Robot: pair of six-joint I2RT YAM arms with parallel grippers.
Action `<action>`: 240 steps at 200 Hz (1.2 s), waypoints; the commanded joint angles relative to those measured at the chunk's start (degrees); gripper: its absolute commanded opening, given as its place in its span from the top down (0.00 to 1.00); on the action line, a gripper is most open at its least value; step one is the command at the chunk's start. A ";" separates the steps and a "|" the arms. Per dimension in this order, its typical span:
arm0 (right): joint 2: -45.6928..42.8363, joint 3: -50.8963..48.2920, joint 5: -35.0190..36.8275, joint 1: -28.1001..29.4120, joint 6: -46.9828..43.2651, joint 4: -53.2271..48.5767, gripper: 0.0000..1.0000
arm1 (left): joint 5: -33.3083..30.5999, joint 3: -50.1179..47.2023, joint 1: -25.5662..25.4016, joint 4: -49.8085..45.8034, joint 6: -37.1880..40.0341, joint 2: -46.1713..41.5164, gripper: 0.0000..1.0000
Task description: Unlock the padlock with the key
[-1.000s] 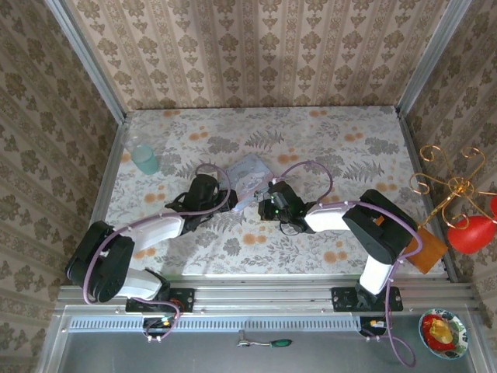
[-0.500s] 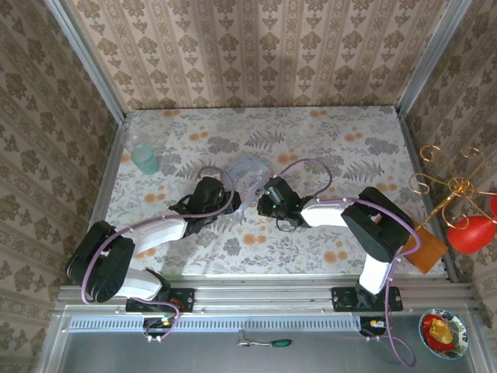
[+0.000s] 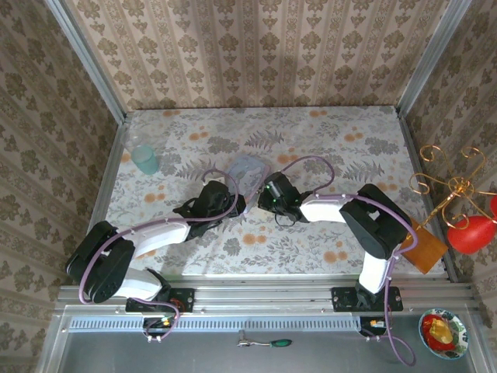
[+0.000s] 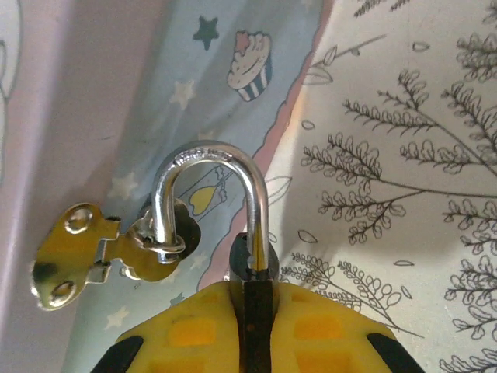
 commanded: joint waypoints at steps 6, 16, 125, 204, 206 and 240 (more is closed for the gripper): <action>-1.04 3.75 5.18 -0.43 -3.12 -3.33 1.00 | 0.28 -3.07 -0.32 -9.02 -0.15 1.66 0.56; -0.69 5.13 7.22 -0.56 -5.72 -6.87 1.00 | 0.62 -3.08 0.08 -9.02 -0.06 1.62 0.56; -2.10 7.05 3.52 -2.86 -14.81 -15.86 1.00 | 5.00 -0.96 6.27 -5.76 3.99 5.82 0.57; -9.35 1.74 -9.04 -2.52 -21.39 -16.76 1.00 | 5.61 16.68 15.70 -17.96 20.95 15.81 0.56; -9.58 1.59 -9.34 -2.33 -21.55 -16.83 1.00 | 5.79 17.22 16.03 -18.11 21.19 16.11 0.56; -11.90 0.03 -10.59 0.64 -22.16 -19.79 1.00 | 6.25 27.45 21.49 -23.55 25.08 21.17 0.53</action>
